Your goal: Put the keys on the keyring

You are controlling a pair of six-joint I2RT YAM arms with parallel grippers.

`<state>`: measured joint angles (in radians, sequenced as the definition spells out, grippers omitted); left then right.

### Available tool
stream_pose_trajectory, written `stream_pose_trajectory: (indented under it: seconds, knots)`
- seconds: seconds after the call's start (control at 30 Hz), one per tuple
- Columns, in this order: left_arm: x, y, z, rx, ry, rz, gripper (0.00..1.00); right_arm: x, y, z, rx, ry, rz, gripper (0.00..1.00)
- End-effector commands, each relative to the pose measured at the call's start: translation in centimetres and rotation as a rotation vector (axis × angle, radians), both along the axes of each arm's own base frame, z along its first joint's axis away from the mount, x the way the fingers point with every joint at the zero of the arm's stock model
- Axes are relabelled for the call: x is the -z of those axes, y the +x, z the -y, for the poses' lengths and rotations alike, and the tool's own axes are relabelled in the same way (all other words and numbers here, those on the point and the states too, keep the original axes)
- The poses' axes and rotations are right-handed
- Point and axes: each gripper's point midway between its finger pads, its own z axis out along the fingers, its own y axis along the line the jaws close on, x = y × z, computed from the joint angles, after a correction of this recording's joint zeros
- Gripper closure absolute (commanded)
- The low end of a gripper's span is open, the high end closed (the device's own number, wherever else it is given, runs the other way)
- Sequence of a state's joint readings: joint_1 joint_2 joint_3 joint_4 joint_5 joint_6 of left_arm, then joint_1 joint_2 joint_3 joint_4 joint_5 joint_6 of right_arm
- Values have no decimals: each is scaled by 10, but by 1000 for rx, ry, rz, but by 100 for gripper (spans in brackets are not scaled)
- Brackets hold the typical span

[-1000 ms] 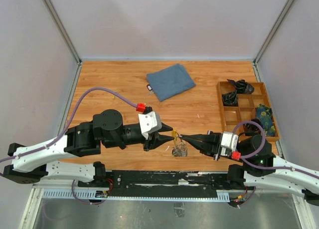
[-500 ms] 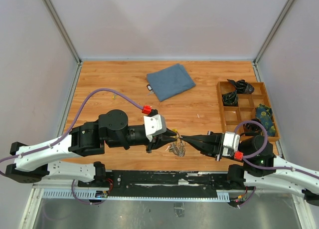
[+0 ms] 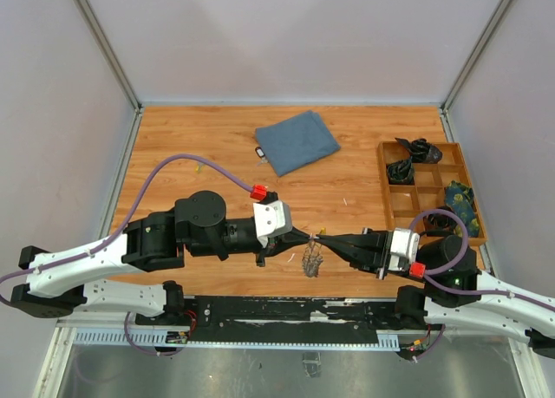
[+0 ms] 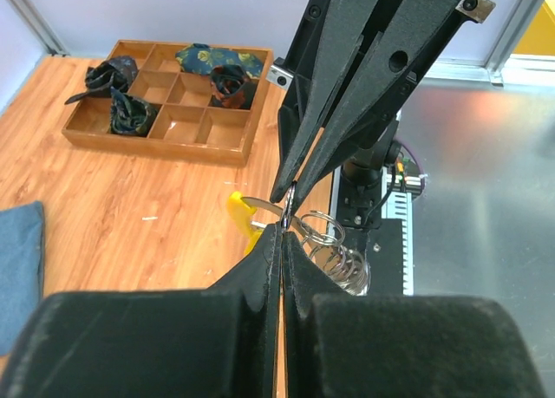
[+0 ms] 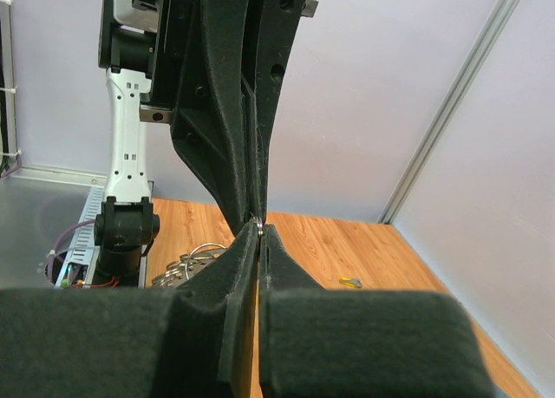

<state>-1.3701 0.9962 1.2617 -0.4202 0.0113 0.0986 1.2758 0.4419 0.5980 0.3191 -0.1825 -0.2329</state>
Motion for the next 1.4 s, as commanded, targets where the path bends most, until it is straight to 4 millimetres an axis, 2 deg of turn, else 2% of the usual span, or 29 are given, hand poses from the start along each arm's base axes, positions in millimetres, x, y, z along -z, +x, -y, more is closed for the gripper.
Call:
stream_pose_trajectory:
  seconds: [0.0, 0.47, 0.73, 0.87, 0.97, 1.1, 1.37]
  knots:
    - [-5, 2, 0, -15, -14, 8, 100, -44, -8, 19, -13, 146, 30, 100]
    - [0, 4, 3, -21, -3, -1, 100, -54, -8, 24, -18, 210, 8, 100]
    - [0, 3, 6, -13, -6, -2, 95, -53, -6, 21, -13, 216, -3, 100]
    - [-2, 2, 8, -7, -15, -1, 88, -52, -5, 20, -9, 218, -8, 100]
    - [-5, 2, 7, -5, -29, 0, 78, -52, -5, 20, -10, 216, -8, 100]
    - [-12, 1, 6, -3, -65, 2, 69, -49, -6, 18, -15, 201, -7, 100]
    - [-27, -3, 4, 6, -154, -8, 66, -47, -10, 16, -35, 178, 5, 100]
